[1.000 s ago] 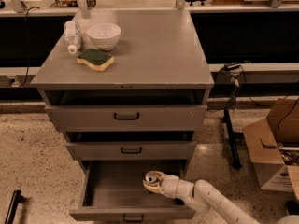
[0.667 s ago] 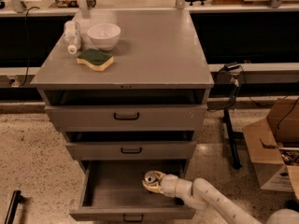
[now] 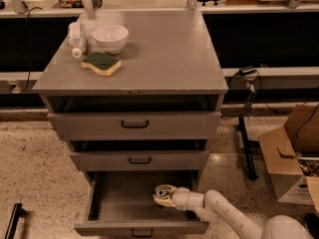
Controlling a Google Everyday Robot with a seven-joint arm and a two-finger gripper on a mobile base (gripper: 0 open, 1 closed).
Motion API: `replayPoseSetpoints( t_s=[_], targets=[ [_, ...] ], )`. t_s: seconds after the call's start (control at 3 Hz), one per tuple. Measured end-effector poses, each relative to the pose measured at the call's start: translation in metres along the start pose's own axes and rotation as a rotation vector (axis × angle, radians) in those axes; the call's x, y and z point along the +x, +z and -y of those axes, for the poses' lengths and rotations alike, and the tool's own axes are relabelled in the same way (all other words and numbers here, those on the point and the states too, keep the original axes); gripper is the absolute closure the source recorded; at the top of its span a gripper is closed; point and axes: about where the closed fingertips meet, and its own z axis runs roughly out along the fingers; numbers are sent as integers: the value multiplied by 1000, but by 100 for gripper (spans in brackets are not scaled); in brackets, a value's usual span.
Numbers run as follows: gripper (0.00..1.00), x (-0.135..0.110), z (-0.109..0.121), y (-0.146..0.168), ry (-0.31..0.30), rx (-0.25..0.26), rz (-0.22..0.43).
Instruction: Place redbull can into bottom drawer
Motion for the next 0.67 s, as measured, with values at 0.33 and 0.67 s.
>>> replayPoseSetpoints(
  t_s=[0.33, 0.67],
  targets=[
    [82, 10, 6, 0, -9, -4, 6],
    [57, 17, 8, 0, -27, -6, -16]
  ],
)
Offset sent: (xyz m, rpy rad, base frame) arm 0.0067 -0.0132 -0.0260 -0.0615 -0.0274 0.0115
